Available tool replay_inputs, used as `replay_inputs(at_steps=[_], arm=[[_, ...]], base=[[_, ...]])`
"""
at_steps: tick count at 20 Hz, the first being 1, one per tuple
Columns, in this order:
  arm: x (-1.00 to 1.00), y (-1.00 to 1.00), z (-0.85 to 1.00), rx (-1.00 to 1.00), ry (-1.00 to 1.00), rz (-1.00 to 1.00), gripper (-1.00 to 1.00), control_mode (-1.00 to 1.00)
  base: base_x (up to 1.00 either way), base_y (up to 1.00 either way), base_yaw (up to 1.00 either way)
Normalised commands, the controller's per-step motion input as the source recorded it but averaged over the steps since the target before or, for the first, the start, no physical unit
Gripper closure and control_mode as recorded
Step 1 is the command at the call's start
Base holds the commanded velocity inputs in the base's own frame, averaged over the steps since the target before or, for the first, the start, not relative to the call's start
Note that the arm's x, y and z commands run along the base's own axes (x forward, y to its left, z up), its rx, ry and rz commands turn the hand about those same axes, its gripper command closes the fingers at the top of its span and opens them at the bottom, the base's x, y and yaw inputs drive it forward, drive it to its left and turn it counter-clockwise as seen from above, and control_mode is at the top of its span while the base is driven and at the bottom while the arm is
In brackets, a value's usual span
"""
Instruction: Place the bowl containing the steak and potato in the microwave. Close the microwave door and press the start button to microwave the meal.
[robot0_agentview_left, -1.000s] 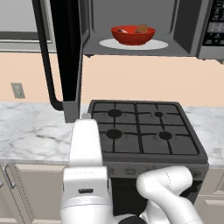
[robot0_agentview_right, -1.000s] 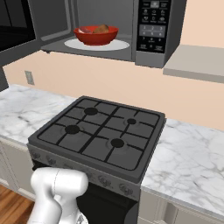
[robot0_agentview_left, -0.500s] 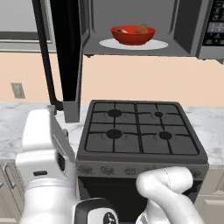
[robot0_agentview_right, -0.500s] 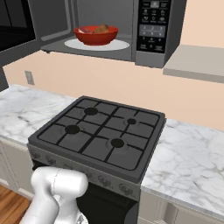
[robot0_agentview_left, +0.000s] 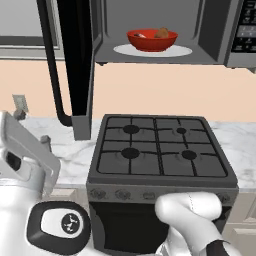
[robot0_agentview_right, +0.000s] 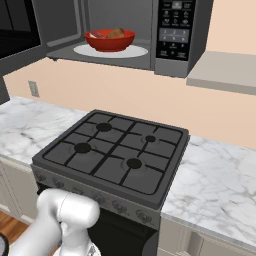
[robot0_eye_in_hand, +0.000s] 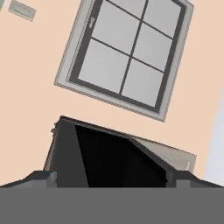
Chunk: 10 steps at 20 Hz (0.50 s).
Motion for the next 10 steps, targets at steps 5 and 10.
replay_inputs(at_steps=[5, 10], arm=[[0.46, 0.28, 0.00, -0.07, 0.04, -0.28, -1.00, -1.00], [0.45, 0.17, 0.00, -0.05, 0.02, -0.35, -1.00, -1.00]], base=[[0.00, 0.00, 0.00], [0.00, 0.00, 0.00]])
